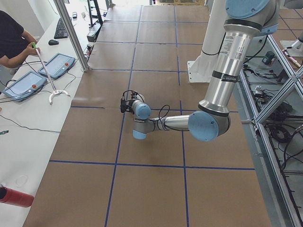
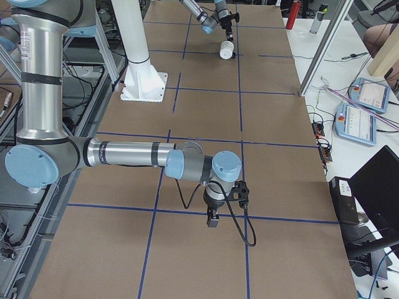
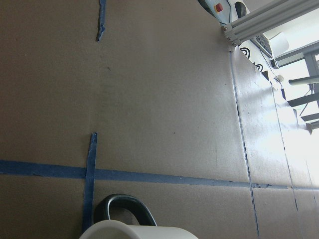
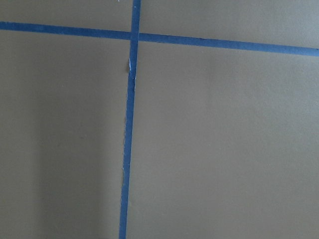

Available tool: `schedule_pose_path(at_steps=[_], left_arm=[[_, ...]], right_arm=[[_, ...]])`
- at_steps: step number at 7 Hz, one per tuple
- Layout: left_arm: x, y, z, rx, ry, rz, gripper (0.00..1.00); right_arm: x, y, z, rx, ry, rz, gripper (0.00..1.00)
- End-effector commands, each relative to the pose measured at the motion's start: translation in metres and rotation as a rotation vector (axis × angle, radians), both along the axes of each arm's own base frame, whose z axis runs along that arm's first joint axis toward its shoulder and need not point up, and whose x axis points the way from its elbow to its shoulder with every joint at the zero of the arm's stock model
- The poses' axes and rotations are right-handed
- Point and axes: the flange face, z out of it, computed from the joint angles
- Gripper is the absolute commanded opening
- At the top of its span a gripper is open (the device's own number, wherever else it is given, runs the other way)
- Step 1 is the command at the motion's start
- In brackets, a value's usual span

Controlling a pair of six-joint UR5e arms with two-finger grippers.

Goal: Flip mug
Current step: 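Insert the left gripper into the mug rim and close on it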

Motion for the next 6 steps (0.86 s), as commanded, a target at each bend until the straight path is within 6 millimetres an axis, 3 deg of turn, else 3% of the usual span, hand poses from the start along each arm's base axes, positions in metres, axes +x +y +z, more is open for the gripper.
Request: schedule_pose_path(at_steps=[1,3,5,6], left_arm=[[0.009,0.003,-0.001,0.001,0.001,0.017,0.91],[0.014,0.008,-0.001,0.005,0.004,0.029,0.90],[0.022,0.013,-0.002,0.006,0.006,0.046,0.64],[0.022,0.015,-0.003,-0.012,0.029,0.053,0.43]], right_arm=[[0.000,0.000,0.000,0.000,0.000,0.000,1.00],[0.000,0.000,0.000,0.000,0.000,0.000,1.00],[0.000,0.000,0.000,0.000,0.000,0.000,1.00],[0.000,0.000,0.000,0.000,0.000,0.000,1.00]])
